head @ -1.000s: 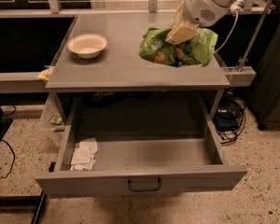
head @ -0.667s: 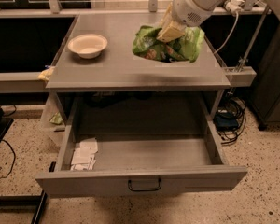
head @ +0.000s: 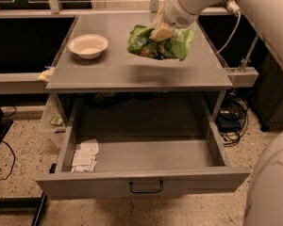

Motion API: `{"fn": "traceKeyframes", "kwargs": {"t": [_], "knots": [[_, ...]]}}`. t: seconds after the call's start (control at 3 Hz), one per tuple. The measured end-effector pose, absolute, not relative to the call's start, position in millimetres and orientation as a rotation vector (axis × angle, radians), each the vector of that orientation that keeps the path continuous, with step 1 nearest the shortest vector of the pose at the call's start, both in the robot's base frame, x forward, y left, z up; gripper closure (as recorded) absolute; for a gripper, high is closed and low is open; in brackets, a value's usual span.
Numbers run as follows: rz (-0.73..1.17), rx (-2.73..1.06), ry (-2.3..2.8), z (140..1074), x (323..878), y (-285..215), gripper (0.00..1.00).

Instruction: Pick green rice chip bag from top drawer and place on counter

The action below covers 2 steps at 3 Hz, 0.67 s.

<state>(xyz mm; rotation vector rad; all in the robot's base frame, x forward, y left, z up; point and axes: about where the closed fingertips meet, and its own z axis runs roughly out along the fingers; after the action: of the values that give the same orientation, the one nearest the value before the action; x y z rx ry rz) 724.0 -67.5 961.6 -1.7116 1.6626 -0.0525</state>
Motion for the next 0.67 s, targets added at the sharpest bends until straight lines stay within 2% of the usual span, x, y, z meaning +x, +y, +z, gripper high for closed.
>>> {"fn": "traceKeyframes", "kwargs": {"t": [0.67], "knots": [[-0.052,-1.712,1.663,961.5,724.0,-67.4,0.45]]}}
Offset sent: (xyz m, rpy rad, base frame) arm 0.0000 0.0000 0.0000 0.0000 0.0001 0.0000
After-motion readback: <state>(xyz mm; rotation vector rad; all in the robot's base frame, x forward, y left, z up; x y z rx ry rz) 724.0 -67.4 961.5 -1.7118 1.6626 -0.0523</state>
